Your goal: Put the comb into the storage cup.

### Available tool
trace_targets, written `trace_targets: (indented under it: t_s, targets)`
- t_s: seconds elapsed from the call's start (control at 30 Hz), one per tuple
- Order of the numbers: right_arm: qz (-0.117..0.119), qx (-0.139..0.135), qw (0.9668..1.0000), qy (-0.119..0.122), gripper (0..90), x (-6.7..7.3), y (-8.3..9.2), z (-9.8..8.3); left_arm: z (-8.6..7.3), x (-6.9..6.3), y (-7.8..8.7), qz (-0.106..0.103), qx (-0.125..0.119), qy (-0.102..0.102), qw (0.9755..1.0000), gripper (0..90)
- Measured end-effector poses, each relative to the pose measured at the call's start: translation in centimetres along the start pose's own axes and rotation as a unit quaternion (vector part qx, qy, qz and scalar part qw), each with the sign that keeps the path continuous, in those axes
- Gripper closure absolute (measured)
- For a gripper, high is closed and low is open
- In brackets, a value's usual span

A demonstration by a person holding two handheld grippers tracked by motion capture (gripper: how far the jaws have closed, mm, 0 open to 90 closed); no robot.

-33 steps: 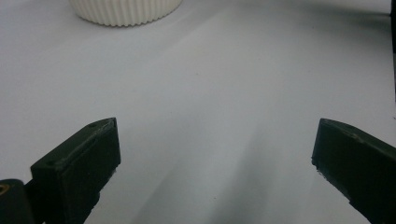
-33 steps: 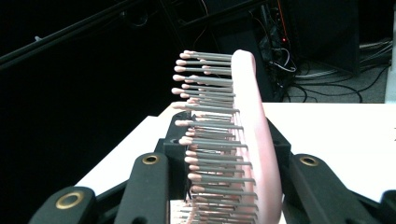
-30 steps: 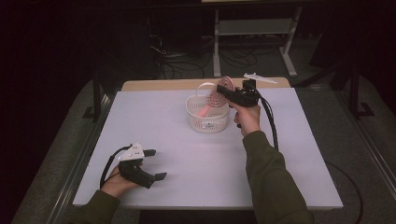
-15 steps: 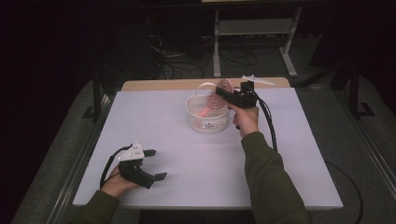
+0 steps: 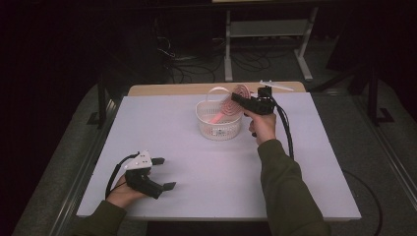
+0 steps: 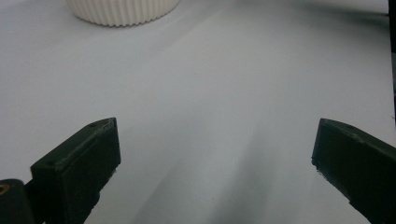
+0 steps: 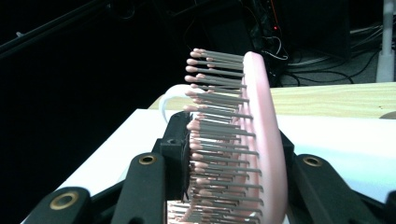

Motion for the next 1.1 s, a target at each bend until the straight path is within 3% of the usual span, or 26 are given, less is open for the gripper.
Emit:
trace_targets:
  t_s: [0.33,0.93,1.1]
  targets:
    - [-0.012,0.002,0.9999,-0.003,58.0,-0.7,0.2,-0.1,0.0,0.0,0.0,0.000,0.000,-0.001,1.0000,1.2]
    - [-0.035,0.019,0.9990,0.020,51.7,-1.3,0.5,-0.4,0.0,0.0,0.0,-0.001,0.001,0.000,1.0000,1.2]
    - [-0.040,0.021,0.9987,0.022,45.2,-1.5,0.7,-0.3,0.0,0.0,0.0,0.001,0.001,0.002,1.0000,1.2]
Point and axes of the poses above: each handheld gripper's, and its own axes: y roughly backward along the jaws, z roughly out of its top, x roughly to its left, the point moved 5 cm from there along -y, roughly forward along the jaws, and after that the axes turned 8 degrees about -y, right-handed, at the moved point
